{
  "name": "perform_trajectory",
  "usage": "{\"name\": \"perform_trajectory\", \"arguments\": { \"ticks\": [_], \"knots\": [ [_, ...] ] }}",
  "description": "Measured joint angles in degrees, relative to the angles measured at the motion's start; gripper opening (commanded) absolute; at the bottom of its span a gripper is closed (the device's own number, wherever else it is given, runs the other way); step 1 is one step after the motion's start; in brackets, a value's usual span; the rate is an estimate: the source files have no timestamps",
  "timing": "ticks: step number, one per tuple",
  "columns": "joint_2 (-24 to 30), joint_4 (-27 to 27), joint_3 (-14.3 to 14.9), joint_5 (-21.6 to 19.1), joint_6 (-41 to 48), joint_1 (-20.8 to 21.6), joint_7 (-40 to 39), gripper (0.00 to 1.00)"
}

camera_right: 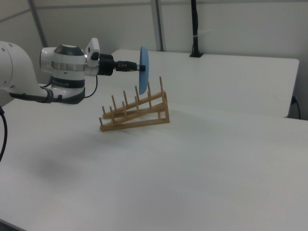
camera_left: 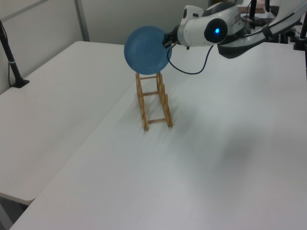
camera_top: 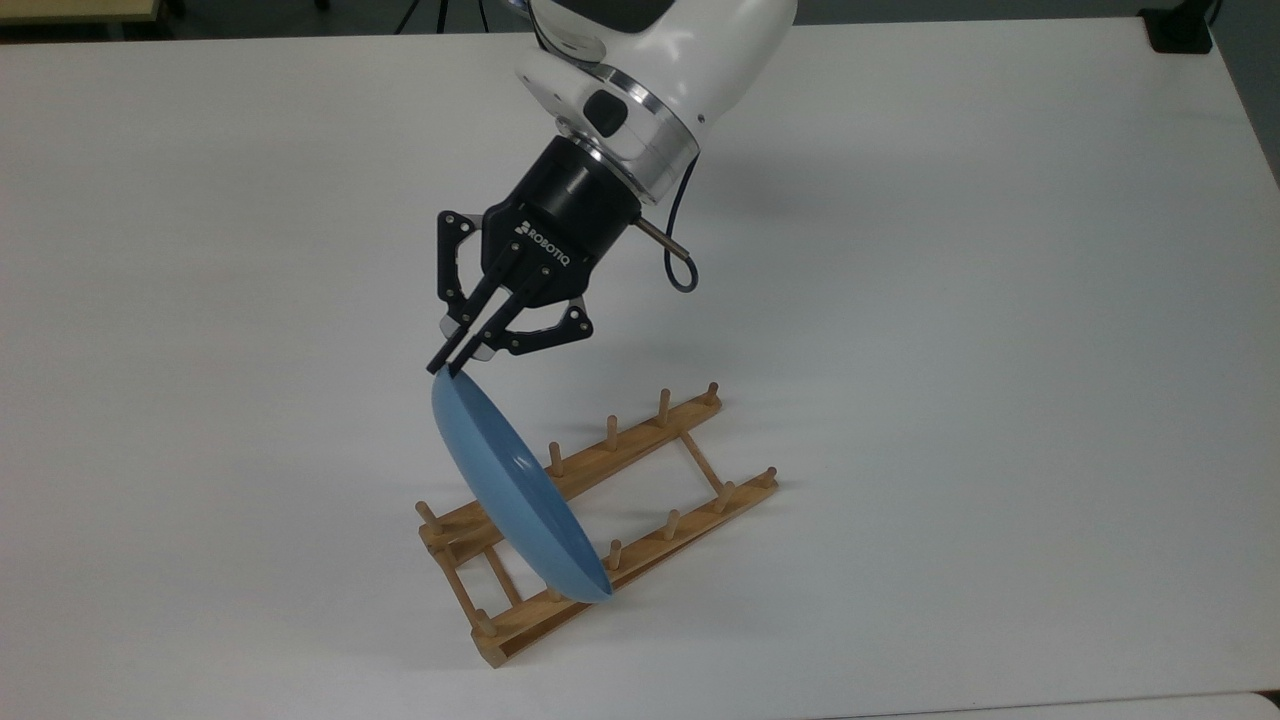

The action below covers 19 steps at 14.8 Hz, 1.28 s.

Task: Place plate in plate rack
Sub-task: 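Carry the upright plate over the rack and lower it between pegs, then open the gripper to release the plate's rim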

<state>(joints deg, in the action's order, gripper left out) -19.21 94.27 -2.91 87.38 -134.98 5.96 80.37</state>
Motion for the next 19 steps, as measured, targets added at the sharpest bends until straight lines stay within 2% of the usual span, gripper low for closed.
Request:
{"name": "perform_trajectory", "arguments": {
  "ticks": [8, 9, 11, 12, 13, 14, 18, 19],
  "knots": [
    [-1.82, -0.11, -0.01, 1.03, 1.75, 0.97, 0.12, 0.00],
    [-2.13, -0.12, -0.01, 1.03, 1.76, 1.09, 0.12, 0.02],
    [-2.73, -0.15, -0.05, 1.04, 1.78, 1.17, 0.14, 0.29],
    [-2.93, -0.16, -0.12, 1.04, 1.78, 1.18, 0.18, 0.47],
    [-3.04, -0.17, -0.20, 1.04, 1.79, 1.19, 0.27, 0.57],
    [-3.07, -0.19, -0.28, 1.04, 1.79, 1.21, 0.65, 0.64],
    [-3.07, -0.36, -0.42, 1.04, 1.82, 1.27, 2.52, 0.68],
    [-3.07, -0.40, -0.42, 1.04, 1.84, 1.27, 2.68, 0.81]
  ]
}}
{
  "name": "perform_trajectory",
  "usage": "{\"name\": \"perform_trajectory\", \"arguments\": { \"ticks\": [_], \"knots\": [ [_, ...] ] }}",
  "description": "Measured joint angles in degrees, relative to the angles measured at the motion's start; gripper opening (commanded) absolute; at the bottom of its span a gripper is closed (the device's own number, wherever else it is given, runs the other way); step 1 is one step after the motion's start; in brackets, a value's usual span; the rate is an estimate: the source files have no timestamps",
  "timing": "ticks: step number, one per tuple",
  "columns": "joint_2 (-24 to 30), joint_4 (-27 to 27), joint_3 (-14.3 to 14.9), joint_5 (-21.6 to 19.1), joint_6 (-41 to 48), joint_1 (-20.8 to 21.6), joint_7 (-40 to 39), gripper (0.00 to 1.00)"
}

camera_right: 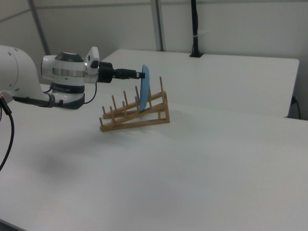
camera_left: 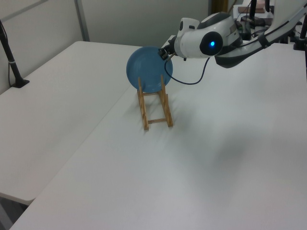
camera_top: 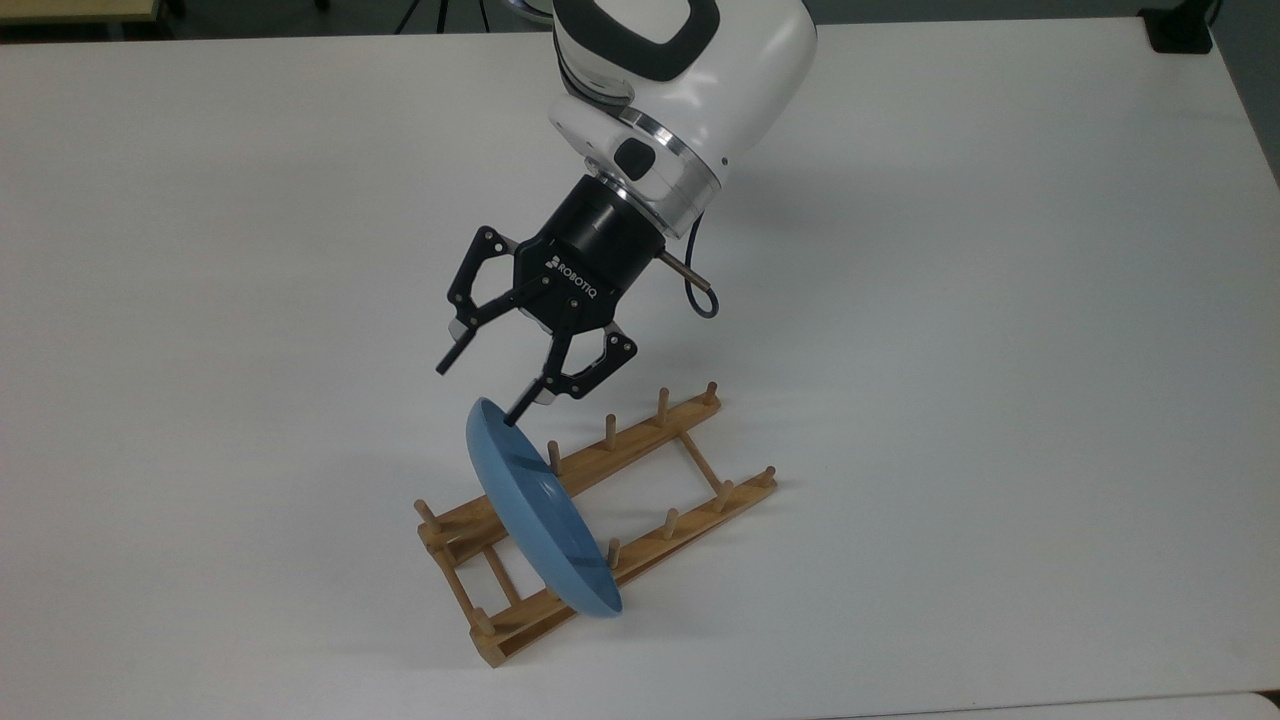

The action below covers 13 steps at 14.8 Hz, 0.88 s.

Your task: Place plate in plate rack

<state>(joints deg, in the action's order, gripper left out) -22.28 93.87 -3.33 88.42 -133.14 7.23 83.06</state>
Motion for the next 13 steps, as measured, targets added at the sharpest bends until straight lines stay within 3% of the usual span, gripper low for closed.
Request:
{"name": "perform_trajectory", "arguments": {
  "ticks": [1, 2, 4, 6, 8, 13],
  "knots": [
    [0.00, -0.08, 0.00, 0.00, 0.01, 0.00, 0.12, 0.95],
    [0.01, -0.25, 0.00, 0.00, 0.04, -0.01, 0.43, 1.00],
    [0.26, -1.17, 0.00, -0.84, 0.11, -0.06, 1.00, 1.00],
    [1.20, -2.63, 0.00, -5.44, 0.12, -0.14, 0.90, 1.00],
    [2.96, -3.39, 0.00, -13.12, 0.13, -0.14, -0.35, 1.00],
    [9.93, -3.77, 0.01, -44.42, 9.90, -0.22, -17.11, 1.00]
  ]
}}
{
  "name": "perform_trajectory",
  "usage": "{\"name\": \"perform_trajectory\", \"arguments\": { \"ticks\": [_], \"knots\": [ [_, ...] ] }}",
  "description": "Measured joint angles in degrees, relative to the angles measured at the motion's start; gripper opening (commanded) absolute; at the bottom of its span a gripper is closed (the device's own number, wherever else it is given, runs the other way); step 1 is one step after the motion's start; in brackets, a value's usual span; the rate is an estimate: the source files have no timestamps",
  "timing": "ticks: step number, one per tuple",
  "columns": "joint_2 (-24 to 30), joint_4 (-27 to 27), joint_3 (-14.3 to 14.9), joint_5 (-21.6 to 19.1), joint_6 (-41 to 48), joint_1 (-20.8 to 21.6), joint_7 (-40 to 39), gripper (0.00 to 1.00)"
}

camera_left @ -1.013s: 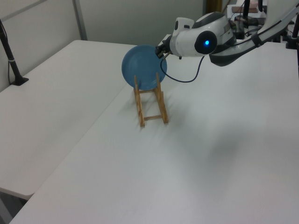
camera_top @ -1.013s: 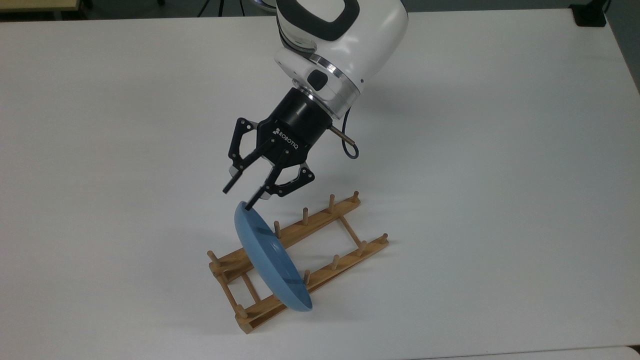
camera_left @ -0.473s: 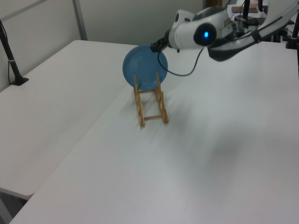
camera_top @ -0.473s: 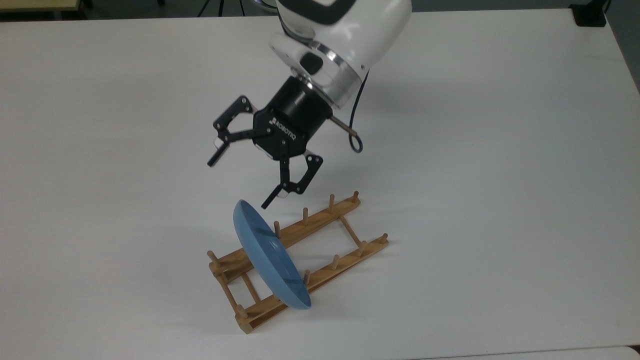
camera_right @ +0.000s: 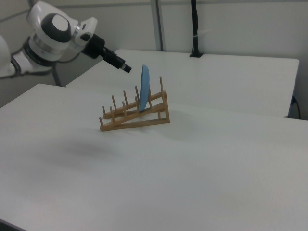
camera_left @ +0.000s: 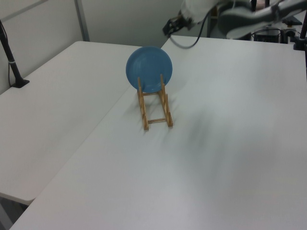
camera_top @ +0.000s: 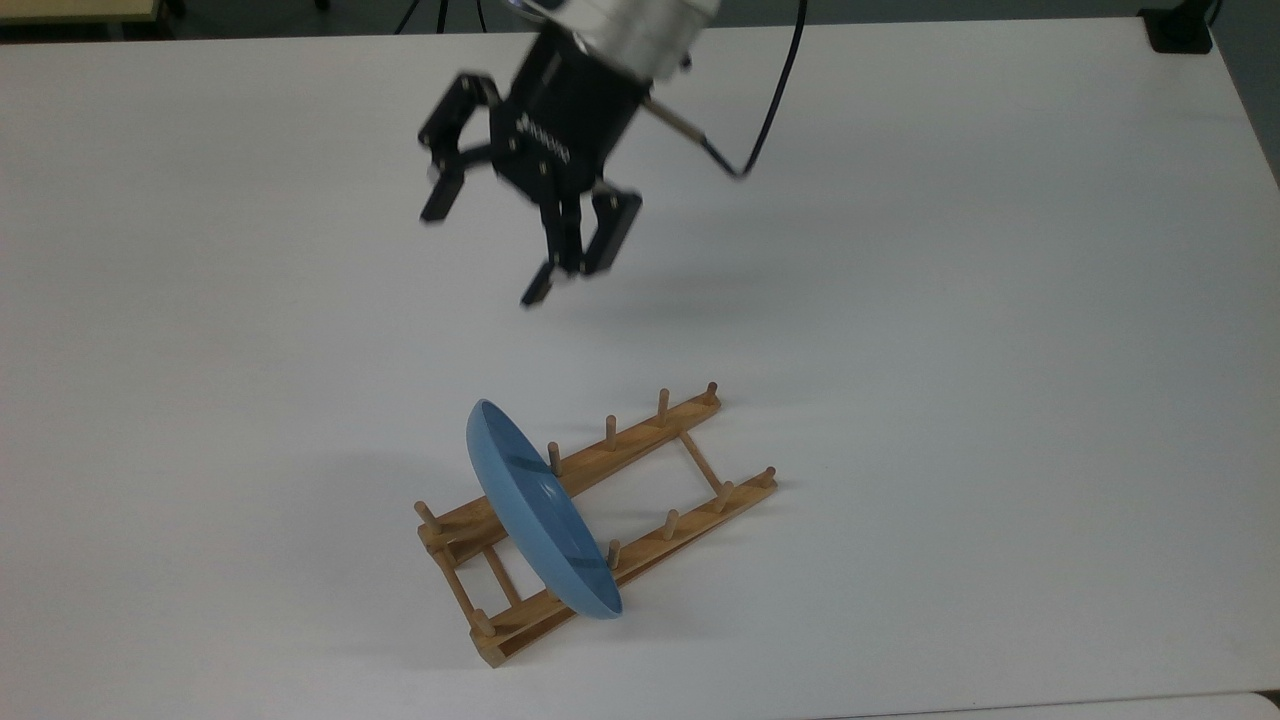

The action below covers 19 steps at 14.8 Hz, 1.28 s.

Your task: Place plate in plate rack

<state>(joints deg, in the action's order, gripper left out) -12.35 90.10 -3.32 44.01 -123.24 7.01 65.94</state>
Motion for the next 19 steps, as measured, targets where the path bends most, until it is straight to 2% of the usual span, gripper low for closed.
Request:
{"name": "perform_trajectory", "arguments": {
  "ticks": [3, 7, 8, 12, 16, 19],
  "knots": [
    [5.00, 0.02, 0.10, -15.62, 11.25, -0.22, -10.92, 1.00],
    [8.96, 0.05, 0.53, -30.96, 21.30, -1.89, -20.71, 1.00],
    [10.69, 0.10, 0.98, -35.41, 25.26, -3.36, -26.21, 1.00],
    [12.50, 0.21, 3.45, -41.47, 29.61, -4.94, -43.32, 1.00],
    [13.09, 0.35, 4.36, -42.40, 29.61, -6.90, -59.89, 1.00],
    [13.09, 0.53, 4.63, -42.40, 29.61, -7.49, -66.32, 1.00]
  ]
}}
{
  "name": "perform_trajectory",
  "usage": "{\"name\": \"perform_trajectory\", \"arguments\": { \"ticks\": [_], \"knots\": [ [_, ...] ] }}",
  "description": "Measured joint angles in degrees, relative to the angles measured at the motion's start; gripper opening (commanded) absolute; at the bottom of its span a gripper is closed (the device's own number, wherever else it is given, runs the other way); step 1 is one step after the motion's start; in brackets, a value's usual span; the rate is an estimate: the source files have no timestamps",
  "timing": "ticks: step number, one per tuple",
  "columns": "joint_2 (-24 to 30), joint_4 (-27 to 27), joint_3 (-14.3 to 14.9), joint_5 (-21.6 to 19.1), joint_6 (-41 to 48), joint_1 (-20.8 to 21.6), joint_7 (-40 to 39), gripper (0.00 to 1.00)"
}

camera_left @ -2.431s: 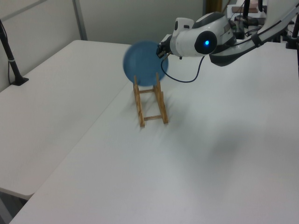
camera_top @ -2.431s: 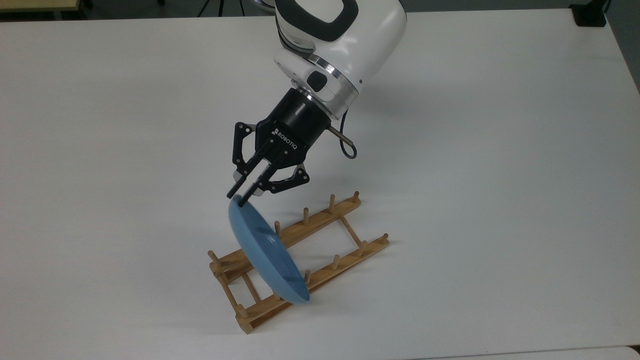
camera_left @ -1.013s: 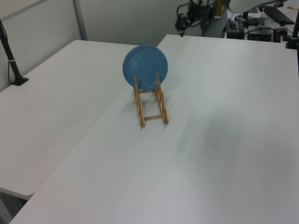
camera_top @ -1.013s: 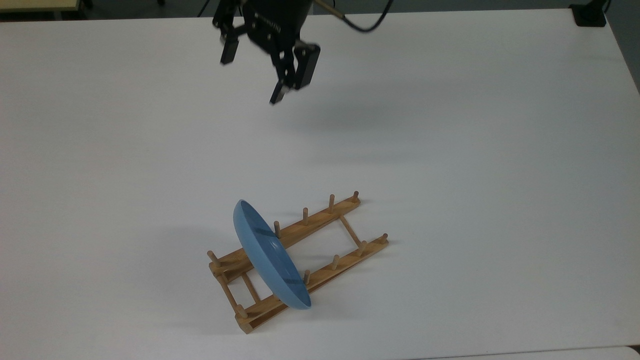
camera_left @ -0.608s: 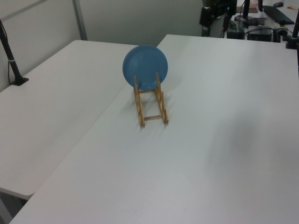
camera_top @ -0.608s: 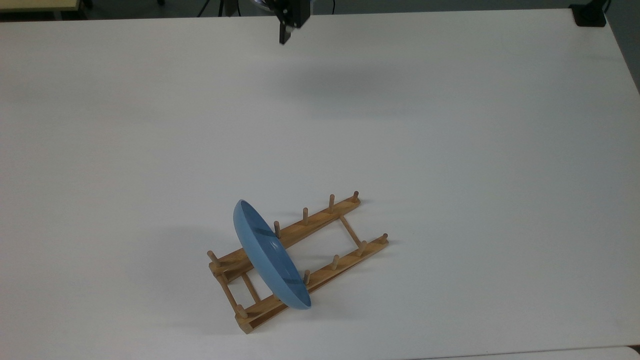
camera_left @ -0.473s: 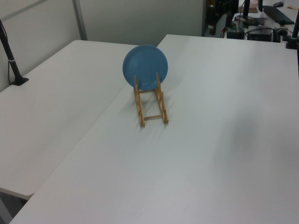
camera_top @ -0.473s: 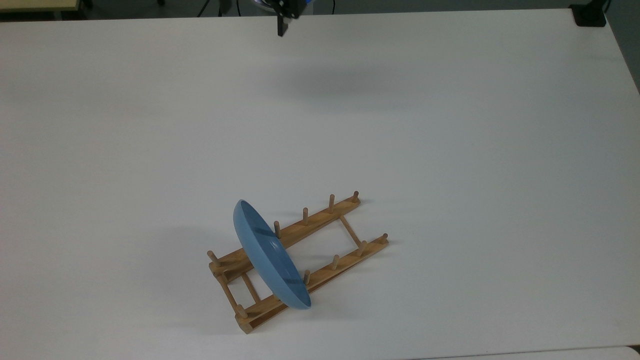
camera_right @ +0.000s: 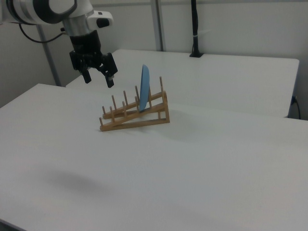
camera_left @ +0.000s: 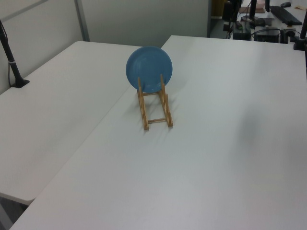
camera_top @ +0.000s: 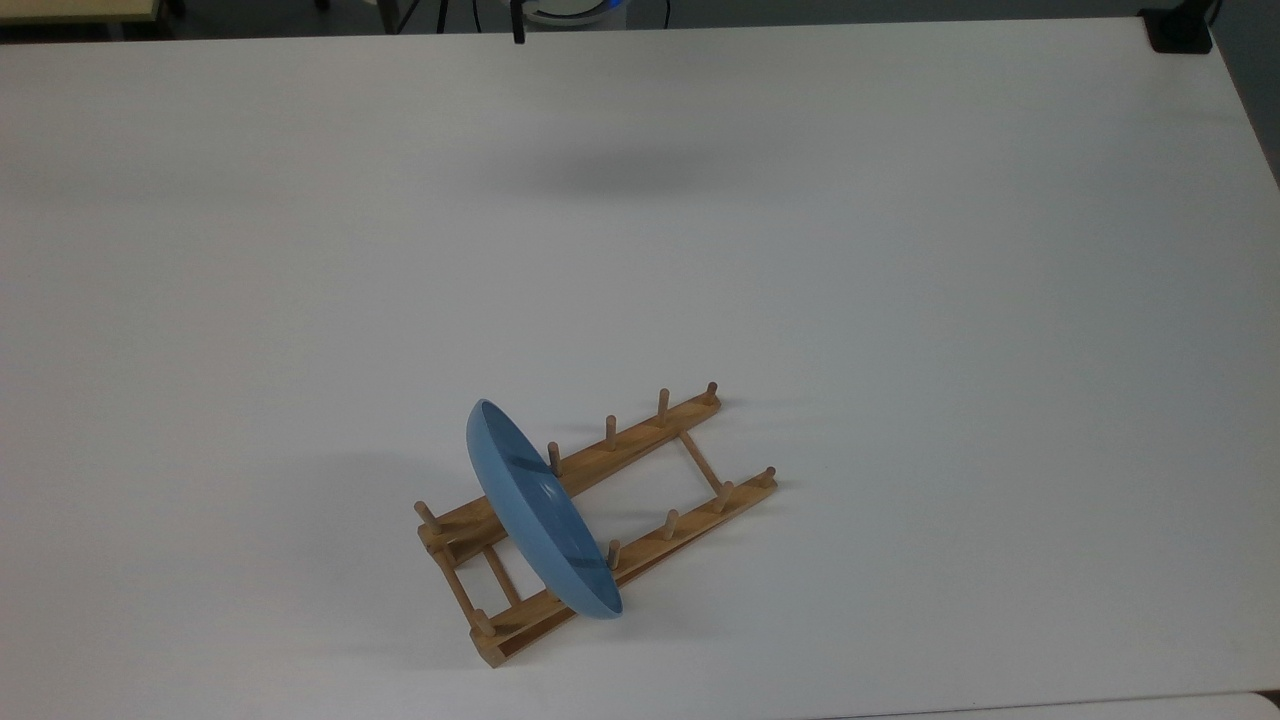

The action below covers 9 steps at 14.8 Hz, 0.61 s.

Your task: Place plate in plate rack

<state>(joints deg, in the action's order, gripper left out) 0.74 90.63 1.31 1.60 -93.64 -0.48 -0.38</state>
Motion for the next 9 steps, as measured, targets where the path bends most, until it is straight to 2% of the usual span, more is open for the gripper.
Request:
{"name": "perform_trajectory", "arguments": {
  "ticks": [9],
  "knots": [
    [0.00, 0.03, 0.02, -0.01, -1.23, -0.03, -1.33, 1.00]
  ]
}}
